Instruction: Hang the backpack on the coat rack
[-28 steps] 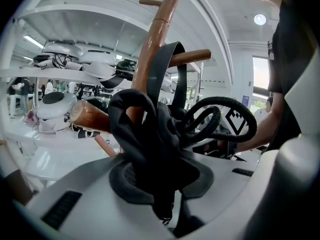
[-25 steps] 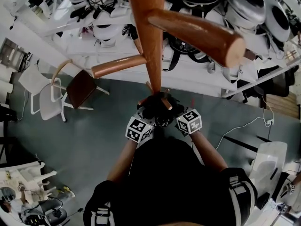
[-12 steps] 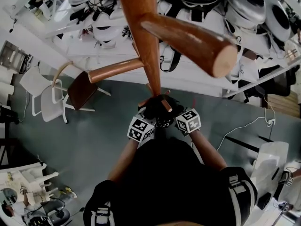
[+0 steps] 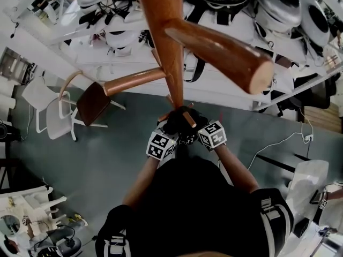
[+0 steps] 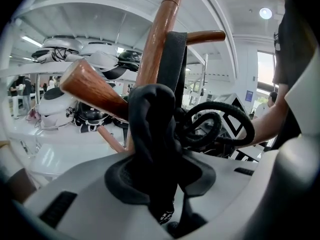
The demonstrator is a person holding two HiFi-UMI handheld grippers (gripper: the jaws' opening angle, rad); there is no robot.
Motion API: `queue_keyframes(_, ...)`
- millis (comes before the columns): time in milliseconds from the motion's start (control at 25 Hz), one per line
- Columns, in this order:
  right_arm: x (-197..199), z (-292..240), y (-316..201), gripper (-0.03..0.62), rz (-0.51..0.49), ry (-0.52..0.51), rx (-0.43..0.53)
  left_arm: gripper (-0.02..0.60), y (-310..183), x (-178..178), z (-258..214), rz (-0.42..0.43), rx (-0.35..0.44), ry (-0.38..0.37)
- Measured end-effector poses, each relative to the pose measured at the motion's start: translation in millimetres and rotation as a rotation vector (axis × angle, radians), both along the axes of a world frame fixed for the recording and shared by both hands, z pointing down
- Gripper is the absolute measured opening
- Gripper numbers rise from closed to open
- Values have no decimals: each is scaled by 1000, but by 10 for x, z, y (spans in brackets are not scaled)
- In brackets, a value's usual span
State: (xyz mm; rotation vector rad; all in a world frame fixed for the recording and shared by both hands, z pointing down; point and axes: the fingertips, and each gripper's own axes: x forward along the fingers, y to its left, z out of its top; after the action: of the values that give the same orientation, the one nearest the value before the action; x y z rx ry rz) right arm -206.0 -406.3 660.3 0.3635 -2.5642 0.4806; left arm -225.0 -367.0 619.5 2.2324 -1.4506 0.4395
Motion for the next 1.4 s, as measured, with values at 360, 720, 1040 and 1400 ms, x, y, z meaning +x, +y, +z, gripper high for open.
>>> queue_keyframes(360,17,37,-25,141,-50,17,59,184,0,3,11,-33,21,19)
queue_keyframes(720,202,49,76,247,-54,1,34,259,171,-47,23,-100,27,-7)
queue_keyframes(1040,429,-157,215,245,-40,-54,45,272,459,-29,-50,-178,33,-22)
queue_keyframes(1400,860,-248,481,129,-13,-84,129,272,865,180,-53,-227,26,-31)
